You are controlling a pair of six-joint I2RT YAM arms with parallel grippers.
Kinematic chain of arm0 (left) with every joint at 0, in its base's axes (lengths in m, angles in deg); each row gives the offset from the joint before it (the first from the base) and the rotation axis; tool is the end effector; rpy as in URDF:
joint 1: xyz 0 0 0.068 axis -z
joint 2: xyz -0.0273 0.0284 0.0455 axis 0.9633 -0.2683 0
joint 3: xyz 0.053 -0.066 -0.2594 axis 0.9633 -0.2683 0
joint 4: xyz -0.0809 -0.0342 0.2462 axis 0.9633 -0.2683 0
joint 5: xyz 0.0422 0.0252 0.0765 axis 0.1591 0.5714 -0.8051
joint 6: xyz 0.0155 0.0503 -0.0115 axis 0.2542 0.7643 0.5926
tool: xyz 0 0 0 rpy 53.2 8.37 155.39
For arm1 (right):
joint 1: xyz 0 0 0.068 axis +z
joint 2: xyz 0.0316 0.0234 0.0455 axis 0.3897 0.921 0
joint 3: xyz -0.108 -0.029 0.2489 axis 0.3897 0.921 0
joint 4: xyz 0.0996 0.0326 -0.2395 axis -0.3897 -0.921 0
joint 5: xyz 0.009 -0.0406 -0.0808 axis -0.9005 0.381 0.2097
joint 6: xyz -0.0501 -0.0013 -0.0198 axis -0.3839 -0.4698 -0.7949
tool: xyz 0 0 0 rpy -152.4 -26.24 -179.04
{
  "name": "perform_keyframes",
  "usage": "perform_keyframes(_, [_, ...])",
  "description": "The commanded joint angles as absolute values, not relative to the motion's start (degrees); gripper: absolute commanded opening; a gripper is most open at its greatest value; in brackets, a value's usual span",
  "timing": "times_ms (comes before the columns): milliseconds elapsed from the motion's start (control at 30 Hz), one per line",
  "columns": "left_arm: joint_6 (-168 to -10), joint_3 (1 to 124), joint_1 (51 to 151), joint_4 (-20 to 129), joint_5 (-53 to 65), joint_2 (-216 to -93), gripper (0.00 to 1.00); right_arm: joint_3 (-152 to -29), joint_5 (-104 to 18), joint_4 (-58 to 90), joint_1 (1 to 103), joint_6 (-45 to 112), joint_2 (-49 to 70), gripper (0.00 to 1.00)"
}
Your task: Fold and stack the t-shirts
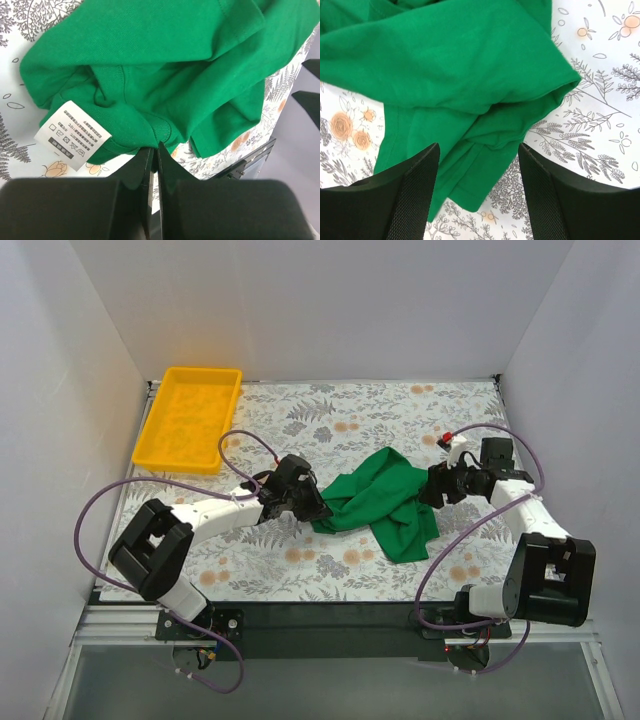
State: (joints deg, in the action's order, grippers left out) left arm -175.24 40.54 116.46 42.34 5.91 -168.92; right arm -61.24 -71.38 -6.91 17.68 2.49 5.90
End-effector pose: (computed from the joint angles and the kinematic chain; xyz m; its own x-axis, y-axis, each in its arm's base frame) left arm 0.2316 -0.2155 0.1843 -0.6529 -0.7331 0.1903 -0.6549 0.4202 -0.6281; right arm 0.2616 -0.0031 0.2161 -0.6224 -0.2750 -0.7328 -0.5741 0.7968 0.1885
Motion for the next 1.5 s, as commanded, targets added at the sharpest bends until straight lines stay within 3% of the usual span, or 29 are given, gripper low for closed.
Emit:
perform_keyframes(0, [-172.92,42.68,116.8,42.89,4.4,-166.43,0.0,-60.97,-71.03,-10.98,18.97,-1.57,3.95,0.7])
perform_keyframes(300, [-171.07,43.74,116.71,42.89,4.4,-162.65,0.0,-62.11,-68.05,-14.95,28.03,-3.34,7.1,0.65])
perform_keyframes(667, [-169.49,43.21,116.71,41.92,3.87,-157.73,0.0,-60.54,-52.67,-14.25,34.36,-4.04,8.25,0.58])
perform_keyframes(867, [-168.52,42.33,116.71,41.92,4.05,-156.49,0.0,-60.01,-52.22,-14.07,35.41,-4.57,9.57,0.41])
perform_keyframes(1000, [-168.17,41.11,116.71,41.92,3.26,-154.82,0.0,-60.53,-53.01,-14.68,35.42,-5.44,7.21,0.12])
perform_keyframes(1067, [-167.82,40.32,116.71,41.92,2.91,-153.51,0.0,-60.97,-53.37,-15.21,35.41,-7.36,5.97,0.03])
perform_keyframes(1467, [-163.6,39.78,116.27,41.83,1.32,-145.69,0.0,-68.17,-53.37,-20.48,35.24,-13.97,-5.72,0.01])
